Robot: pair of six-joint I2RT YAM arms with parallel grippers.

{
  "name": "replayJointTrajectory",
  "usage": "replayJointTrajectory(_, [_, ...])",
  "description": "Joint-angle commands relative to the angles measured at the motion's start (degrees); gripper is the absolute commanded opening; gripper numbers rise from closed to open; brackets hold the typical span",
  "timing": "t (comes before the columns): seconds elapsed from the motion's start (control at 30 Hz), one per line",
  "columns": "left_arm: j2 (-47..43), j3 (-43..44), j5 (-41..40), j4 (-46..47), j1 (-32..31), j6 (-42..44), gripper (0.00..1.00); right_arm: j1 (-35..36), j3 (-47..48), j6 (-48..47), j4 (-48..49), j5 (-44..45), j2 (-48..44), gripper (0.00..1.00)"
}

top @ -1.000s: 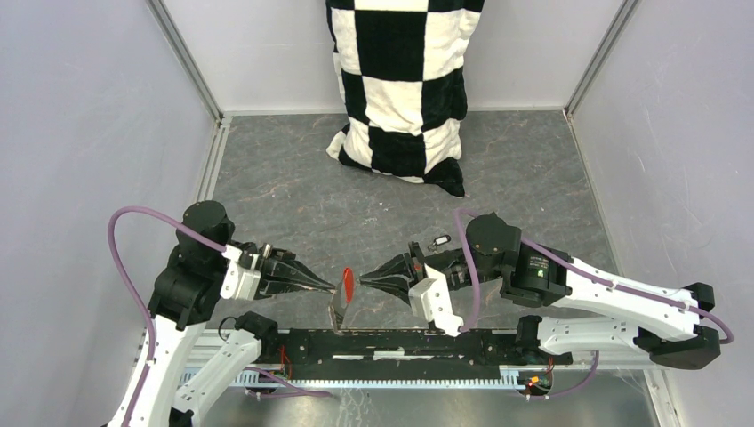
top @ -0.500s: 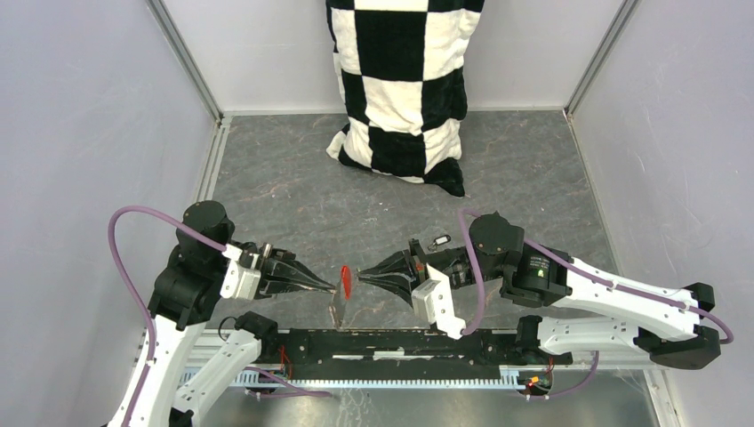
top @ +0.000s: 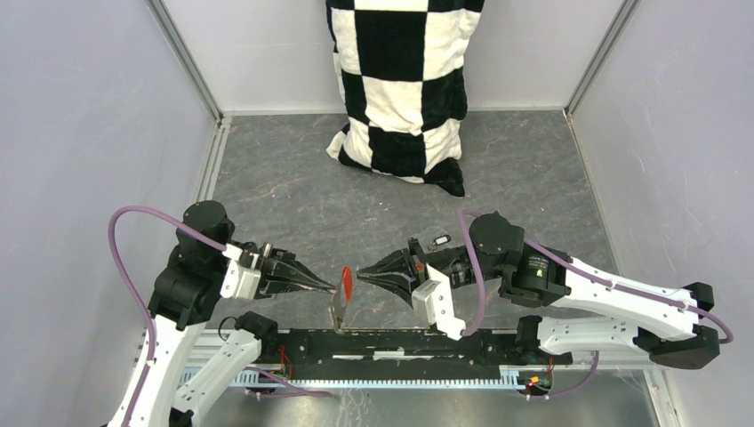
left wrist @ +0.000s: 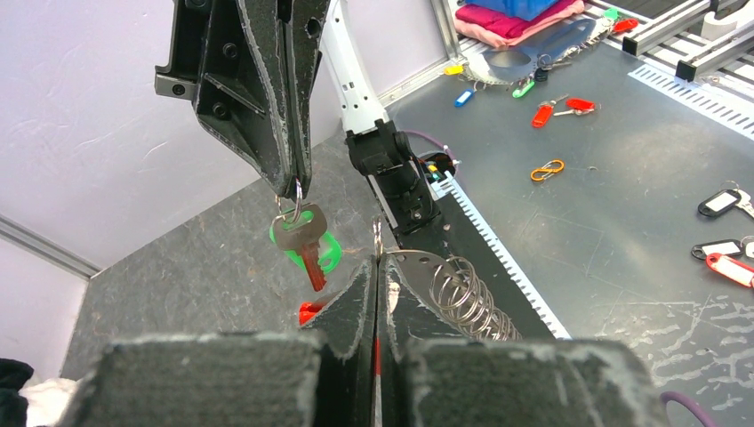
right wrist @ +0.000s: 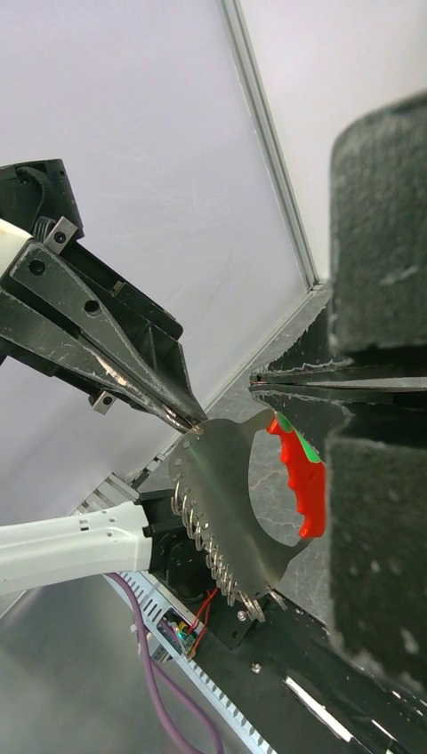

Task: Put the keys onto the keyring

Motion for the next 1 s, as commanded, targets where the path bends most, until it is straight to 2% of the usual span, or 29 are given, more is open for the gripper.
replayJointTrajectory(0.0, [0.40,1.88,4.93,0.59,-0.15,-2.93,0.02,0.27,1.47,-0.31,3.01,-0.68,-0.15,0.00])
replayJointTrajectory(0.97, [0.97,1.36,3.55,1.04,-0.16,-3.76,0.02,0.31,4.56,2.69,2.98,-7.28,3.44,0.00])
